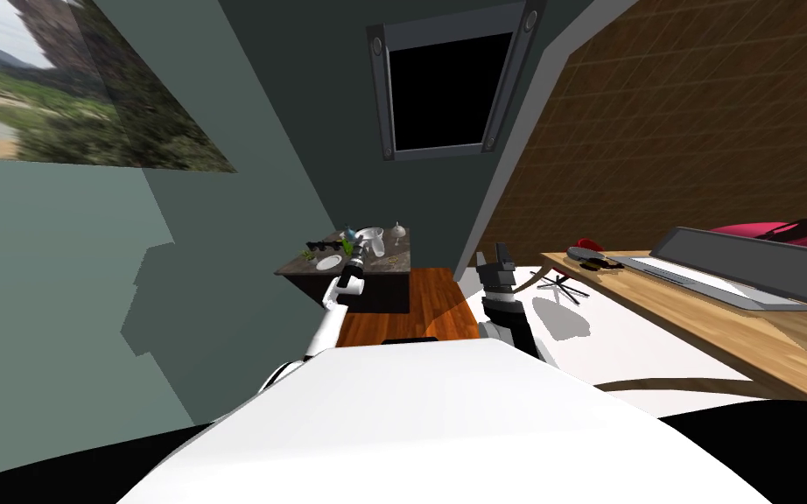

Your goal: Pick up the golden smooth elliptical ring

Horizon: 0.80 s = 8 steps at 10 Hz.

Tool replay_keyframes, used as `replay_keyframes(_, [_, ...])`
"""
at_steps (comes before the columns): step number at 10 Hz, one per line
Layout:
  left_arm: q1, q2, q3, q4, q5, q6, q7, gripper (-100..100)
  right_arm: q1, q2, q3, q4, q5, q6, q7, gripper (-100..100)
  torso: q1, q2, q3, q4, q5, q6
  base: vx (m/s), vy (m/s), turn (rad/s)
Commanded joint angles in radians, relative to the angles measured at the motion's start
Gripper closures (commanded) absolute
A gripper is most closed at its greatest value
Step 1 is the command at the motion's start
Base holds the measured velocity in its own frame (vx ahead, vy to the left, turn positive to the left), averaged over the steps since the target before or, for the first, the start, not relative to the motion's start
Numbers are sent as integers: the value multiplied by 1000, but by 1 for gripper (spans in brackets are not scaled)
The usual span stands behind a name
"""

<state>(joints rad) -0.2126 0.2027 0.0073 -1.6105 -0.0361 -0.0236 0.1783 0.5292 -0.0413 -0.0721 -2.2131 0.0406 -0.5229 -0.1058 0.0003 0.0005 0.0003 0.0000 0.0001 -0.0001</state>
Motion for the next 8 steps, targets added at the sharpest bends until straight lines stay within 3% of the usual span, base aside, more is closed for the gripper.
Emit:
replay_keyframes(1, [-50,-3,-1,50,-3,42,13,-100,0,0,0,0,0,0,0,0,0,0,0,0,0,0,-15,9,17])
replay_keyframes(2, [-62,-3,-1,76,-3,42,13,-100,0,0,0,0,0,0,0,0,0,0,0,0,0,0,-13,8,10])
replay_keyframes(5, [-151,-5,0,172,-5,106,35,-100,0,0,0,0,0,0,0,0,0,0,0,0,0,0,-13,9,12])
replay_keyframes(7, [-165,-5,0,202,-5,106,35,-100,0,0,0,0,0,0,0,0,0,0,0,0,0,0,-5,3,1])
replay_keyframes(8, [-213,-7,1,242,-6,137,46,-100,0,0,0,0,0,0,0,0,0,0,0,0,0,0,-4,6,9])
